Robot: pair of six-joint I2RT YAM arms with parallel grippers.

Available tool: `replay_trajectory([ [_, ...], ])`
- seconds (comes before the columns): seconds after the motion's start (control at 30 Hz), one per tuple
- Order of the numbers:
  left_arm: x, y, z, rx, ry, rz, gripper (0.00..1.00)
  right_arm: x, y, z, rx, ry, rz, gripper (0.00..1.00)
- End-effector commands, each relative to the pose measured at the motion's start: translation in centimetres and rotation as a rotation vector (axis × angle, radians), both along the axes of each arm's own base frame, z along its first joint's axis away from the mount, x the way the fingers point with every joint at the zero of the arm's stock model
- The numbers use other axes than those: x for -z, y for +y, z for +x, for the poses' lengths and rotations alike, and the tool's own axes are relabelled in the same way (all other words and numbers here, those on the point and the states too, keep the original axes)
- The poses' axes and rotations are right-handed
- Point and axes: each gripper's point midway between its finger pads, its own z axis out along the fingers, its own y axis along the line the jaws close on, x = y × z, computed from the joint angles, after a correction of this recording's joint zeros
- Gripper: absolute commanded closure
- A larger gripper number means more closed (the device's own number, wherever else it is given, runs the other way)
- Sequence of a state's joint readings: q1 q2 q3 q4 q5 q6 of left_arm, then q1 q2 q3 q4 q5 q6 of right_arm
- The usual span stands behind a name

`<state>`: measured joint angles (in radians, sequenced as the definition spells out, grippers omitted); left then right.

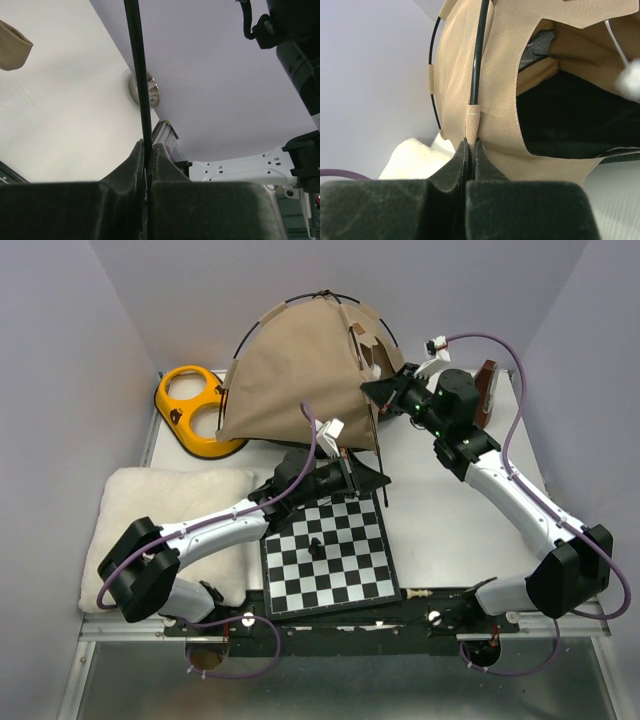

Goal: Set up the pet tent

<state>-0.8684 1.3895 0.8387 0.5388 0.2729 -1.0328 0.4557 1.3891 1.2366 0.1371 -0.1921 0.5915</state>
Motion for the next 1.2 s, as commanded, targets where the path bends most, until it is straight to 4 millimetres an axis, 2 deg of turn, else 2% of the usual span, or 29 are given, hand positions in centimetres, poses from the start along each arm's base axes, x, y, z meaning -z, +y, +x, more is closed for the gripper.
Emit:
replay_trajectory([
  [0.0, -1.0, 0.3, -0.5, -0.003, -0.030, -0.010, 1.00, -4.1, 0.1, 0.3, 0.010, -0.139, 0.027, 0.97],
  [0.1, -3.1, 0.5, -0.6, 0.022, -0.125, -0.021, 1.00, -4.4, 0.1, -0.5, -0.027, -0.210, -0.047, 0.63],
  [0.23, -5.3, 1.2, -0.4, 0.047, -0.172, -0.068, 1.00, -4.5, -1.5, -1.7, -0.020, -0.337, -0.215, 0.46],
  [0.27, -5.6, 1.2, -0.5, 0.060, -0.170, -0.077, 1.00, -4.5, -2.4, -2.1, 0.003, -0.353, -0.241, 0.36],
  [0.37, -6.3, 1.3, -0.5, 0.083, -0.182, -0.097, 1.00, -4.0, -5.3, -4.0, 0.027, -0.462, -0.295, 0.16],
  [0.47, -7.3, 1.4, -0.4, 0.102, -0.213, -0.124, 1.00, -1.9, -7.9, -4.7, -0.007, -0.459, -0.360, 0.11],
  [0.57, -8.5, 1.4, -0.3, 0.122, -0.247, -0.146, 1.00, 1.8, -9.9, -5.2, -0.083, -0.375, -0.387, 0.15],
  [0.63, -8.8, 1.5, -0.1, 0.123, -0.241, -0.156, 1.00, 4.7, -9.6, -5.8, -0.165, -0.340, -0.399, 0.19],
  [0.73, -8.9, 1.2, -0.3, 0.151, -0.237, -0.174, 1.00, 7.1, -7.8, -6.4, -0.290, -0.333, -0.324, 0.24],
  [0.8, -9.4, 1.1, -0.2, 0.159, -0.246, -0.181, 1.00, 8.0, -6.8, -6.5, -0.333, -0.336, -0.264, 0.25],
  [0.93, -9.9, 1.2, 0.2, 0.160, -0.261, -0.184, 1.00, 7.8, -4.8, -7.6, -0.418, -0.397, -0.201, 0.25],
  [1.03, -10.0, 1.1, 0.4, 0.156, -0.257, -0.185, 1.00, 8.1, -4.0, -8.3, -0.439, -0.431, -0.199, 0.25],
  [1.17, -10.0, 1.2, 0.5, 0.158, -0.253, -0.187, 1.00, 8.8, -4.0, -8.8, -0.437, -0.474, -0.218, 0.27],
])
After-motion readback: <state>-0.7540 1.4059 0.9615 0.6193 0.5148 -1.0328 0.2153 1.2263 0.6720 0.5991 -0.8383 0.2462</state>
